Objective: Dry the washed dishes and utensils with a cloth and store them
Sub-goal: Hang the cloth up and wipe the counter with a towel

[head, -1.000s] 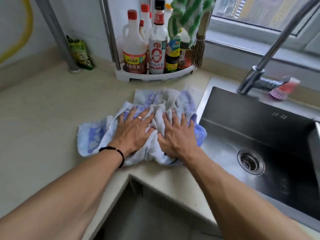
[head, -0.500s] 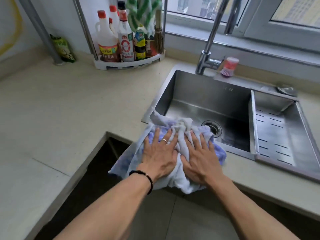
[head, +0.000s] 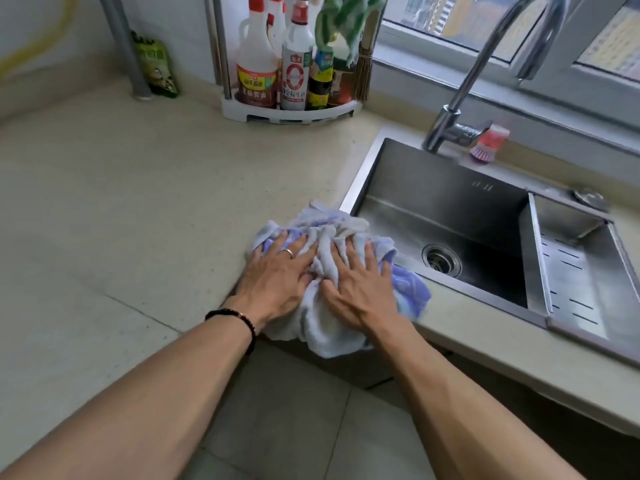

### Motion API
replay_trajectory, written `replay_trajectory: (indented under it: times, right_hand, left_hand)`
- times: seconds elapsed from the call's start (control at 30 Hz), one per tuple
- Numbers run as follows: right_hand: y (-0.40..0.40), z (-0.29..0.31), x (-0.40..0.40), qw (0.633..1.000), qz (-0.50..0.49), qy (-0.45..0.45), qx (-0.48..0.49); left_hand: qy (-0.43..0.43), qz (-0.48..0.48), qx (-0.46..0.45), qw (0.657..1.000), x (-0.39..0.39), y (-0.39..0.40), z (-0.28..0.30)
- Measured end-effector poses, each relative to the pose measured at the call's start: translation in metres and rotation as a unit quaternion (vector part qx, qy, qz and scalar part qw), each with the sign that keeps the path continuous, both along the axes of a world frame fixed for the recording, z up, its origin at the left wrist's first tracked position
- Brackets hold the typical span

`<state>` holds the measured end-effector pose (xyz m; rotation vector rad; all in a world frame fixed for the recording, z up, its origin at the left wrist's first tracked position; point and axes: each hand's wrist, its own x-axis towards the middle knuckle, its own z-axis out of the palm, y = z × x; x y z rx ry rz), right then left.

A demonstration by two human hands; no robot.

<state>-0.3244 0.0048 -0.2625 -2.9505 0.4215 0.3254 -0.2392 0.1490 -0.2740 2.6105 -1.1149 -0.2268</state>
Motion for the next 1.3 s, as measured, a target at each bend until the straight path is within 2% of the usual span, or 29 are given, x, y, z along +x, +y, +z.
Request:
replay_trajectory:
  times: [0.1,0.23,0.4,0.53,0.63,0.77,0.9,0.97,1.07,1.13,1.3]
  right_hand:
    - [0.022,0.006,0.020,0.999,0.046,-0.016,0.007]
    - [0.036,0.039,0.012,0.990,0.108,-0.084,0.039]
    - [0.052,0.083,0.000,0.965,0.152,-0.140,0.161]
    - [0.067,0.124,-0.019,0.931,0.203,-0.160,0.258]
    - [0.085,0.155,-0.037,0.895,0.278,-0.147,0.316]
    - [0.118,0.188,-0.050,0.881,0.317,-0.140,0.322]
    - [0.187,0.226,-0.087,0.877,0.389,-0.156,0.235]
    - [0.220,0.242,-0.116,0.845,0.441,-0.135,0.270]
    - [0.264,0.262,-0.167,0.779,0.521,-0.089,0.336]
    - [0.297,0.273,-0.206,0.744,0.578,-0.042,0.334]
    - [0.371,0.282,-0.288,0.669,0.659,0.119,0.322]
  left_hand:
    - [0.004,0.016,-0.041,0.999,0.011,0.029,0.007]
    - [0.058,0.107,-0.088,0.989,-0.005,0.033,0.042]
    - [0.090,0.218,-0.113,0.965,-0.034,0.062,0.081]
    - [0.181,0.284,-0.146,0.930,-0.081,0.093,0.107]
    - [0.170,0.363,-0.180,0.898,-0.129,0.123,0.137]
    - [0.155,0.455,-0.230,0.846,-0.183,0.156,0.184]
    - [0.074,0.570,-0.297,0.763,-0.250,0.199,0.233]
    - [0.049,0.616,-0.326,0.715,-0.278,0.221,0.249]
    - [0.043,0.680,-0.383,0.624,-0.334,0.261,0.276]
    - [0.023,0.718,-0.421,0.554,-0.381,0.296,0.289]
    - [-0.025,0.779,-0.455,0.430,-0.488,0.366,0.303]
